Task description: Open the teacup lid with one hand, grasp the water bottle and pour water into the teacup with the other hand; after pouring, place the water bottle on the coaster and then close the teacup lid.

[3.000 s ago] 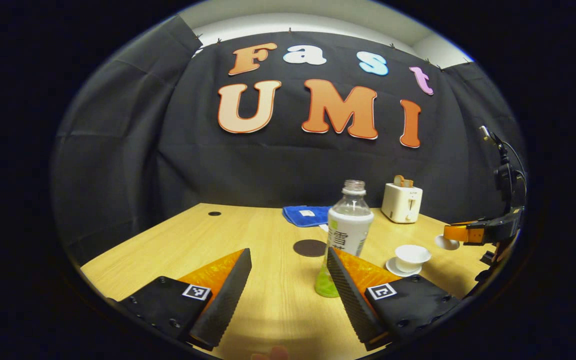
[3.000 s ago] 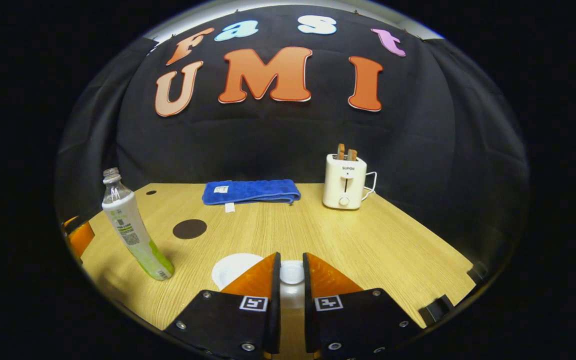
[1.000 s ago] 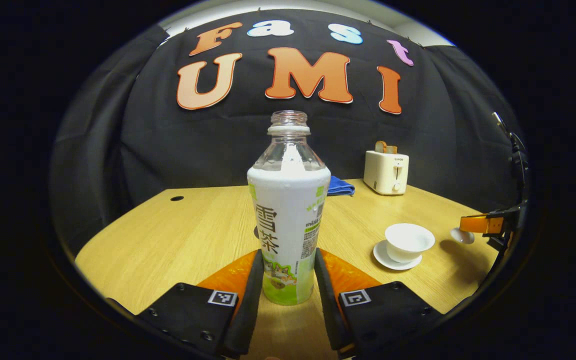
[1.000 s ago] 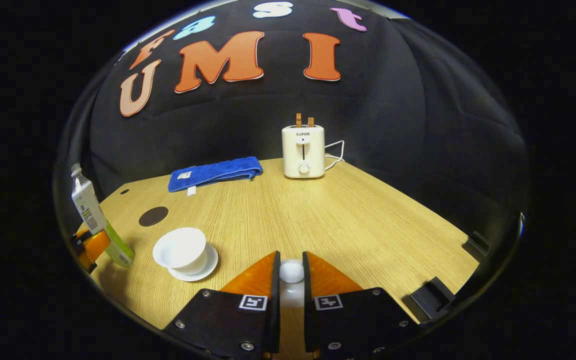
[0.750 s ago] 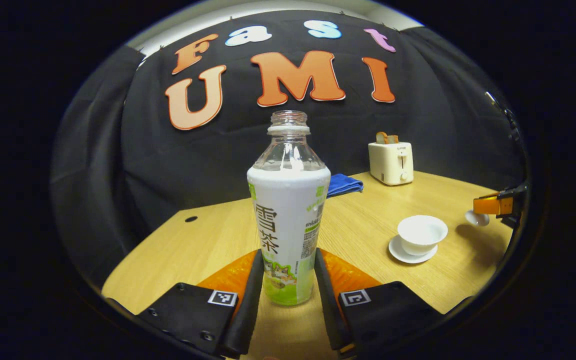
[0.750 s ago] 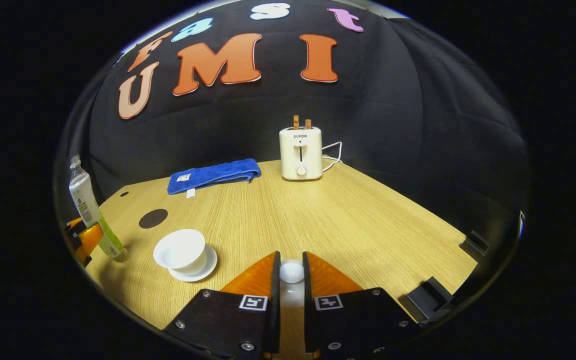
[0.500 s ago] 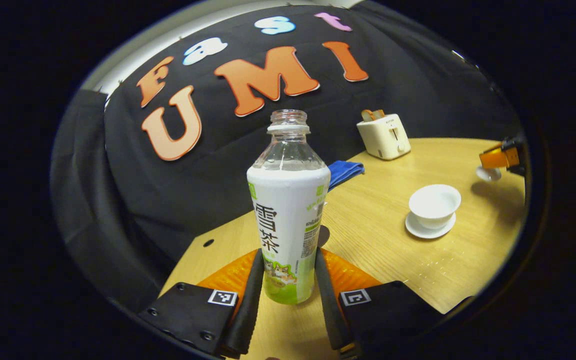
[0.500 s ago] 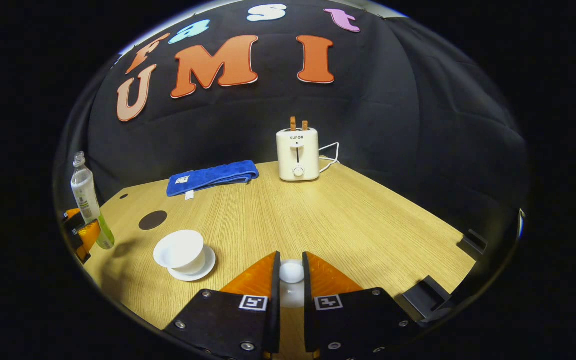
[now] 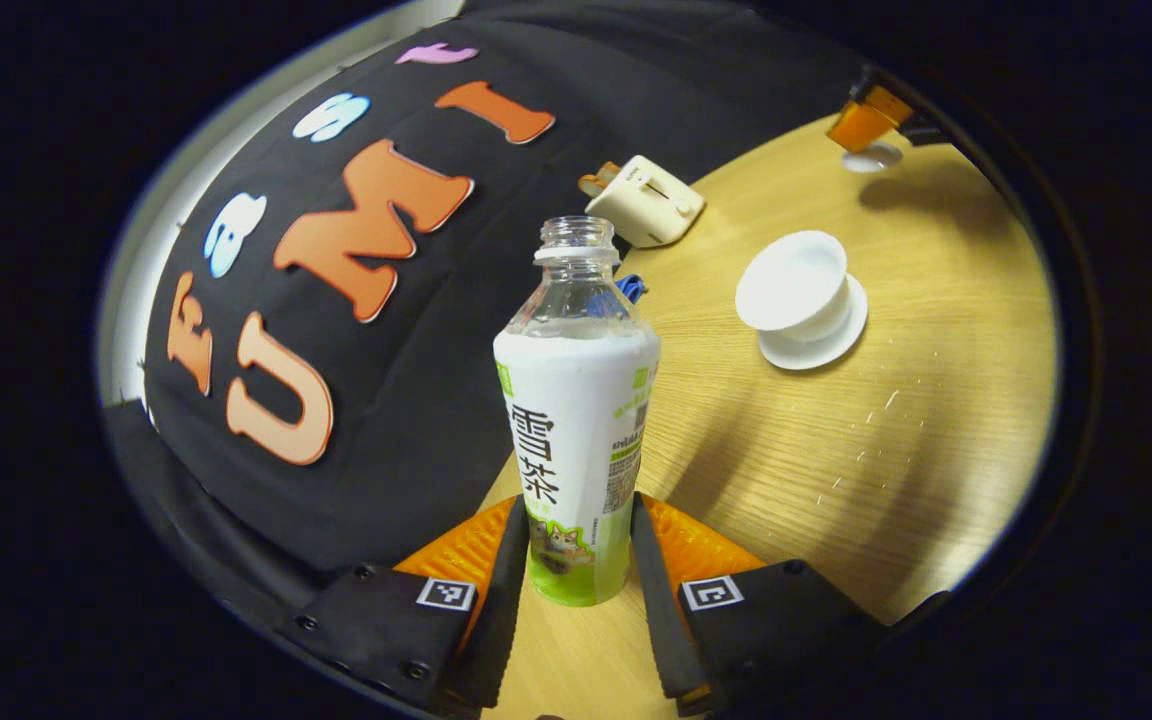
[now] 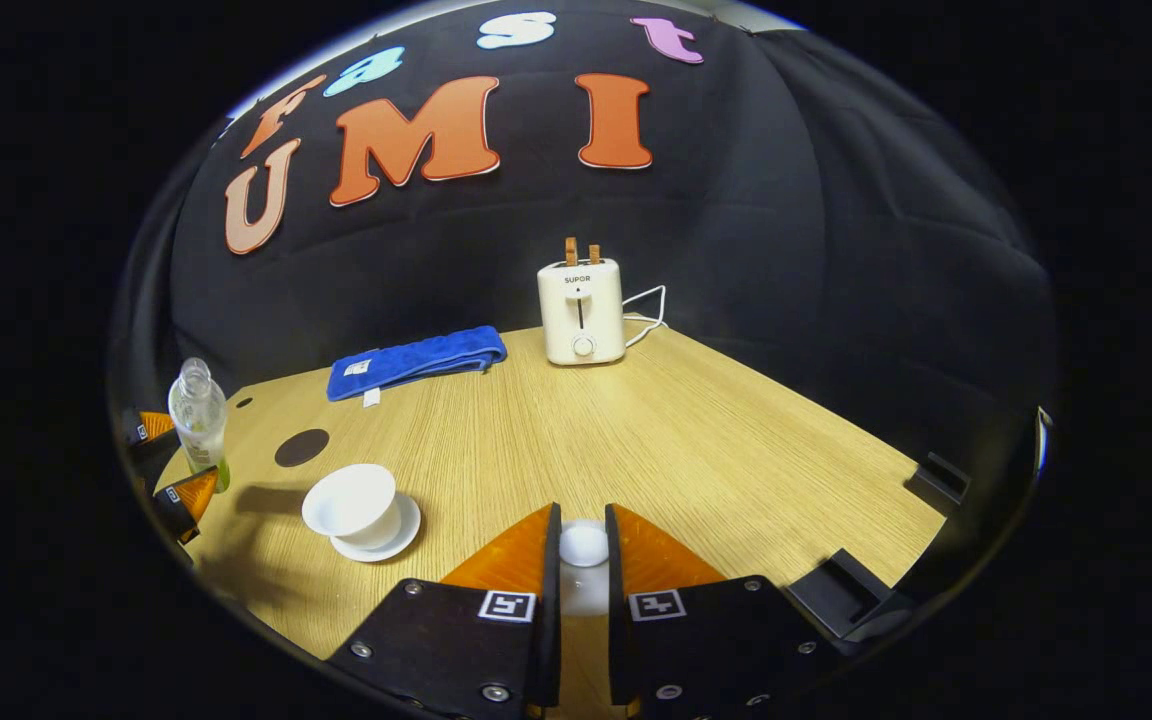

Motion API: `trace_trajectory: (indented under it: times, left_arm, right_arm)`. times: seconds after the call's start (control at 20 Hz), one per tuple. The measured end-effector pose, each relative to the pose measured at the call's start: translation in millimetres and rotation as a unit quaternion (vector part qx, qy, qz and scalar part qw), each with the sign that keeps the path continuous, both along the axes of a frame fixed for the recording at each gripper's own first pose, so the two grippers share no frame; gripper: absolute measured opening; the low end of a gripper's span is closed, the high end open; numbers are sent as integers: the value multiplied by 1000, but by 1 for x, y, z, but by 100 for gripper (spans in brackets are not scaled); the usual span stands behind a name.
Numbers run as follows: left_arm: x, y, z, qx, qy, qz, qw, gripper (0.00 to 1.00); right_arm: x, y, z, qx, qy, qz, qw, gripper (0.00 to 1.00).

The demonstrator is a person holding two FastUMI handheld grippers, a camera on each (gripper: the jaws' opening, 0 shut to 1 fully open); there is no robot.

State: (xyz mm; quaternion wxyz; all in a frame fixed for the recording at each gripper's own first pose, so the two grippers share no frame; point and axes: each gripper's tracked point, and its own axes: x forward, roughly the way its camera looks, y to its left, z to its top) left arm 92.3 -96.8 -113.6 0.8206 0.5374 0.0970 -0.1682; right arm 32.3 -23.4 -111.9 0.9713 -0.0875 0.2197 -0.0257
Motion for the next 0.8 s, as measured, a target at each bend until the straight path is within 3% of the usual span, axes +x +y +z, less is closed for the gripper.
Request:
trace_trajectory:
  times: [0.35,0.8]
  left_arm:
    - [7,-19,3,100,-13,-49,994,60]
    - [31,-36,8,225,-43,-90,969,61]
  right_arm:
    - [-3,-8,-4,4,5,-3,1000,19]
    - [-5,-17,-13,15,14,-9,1000,20]
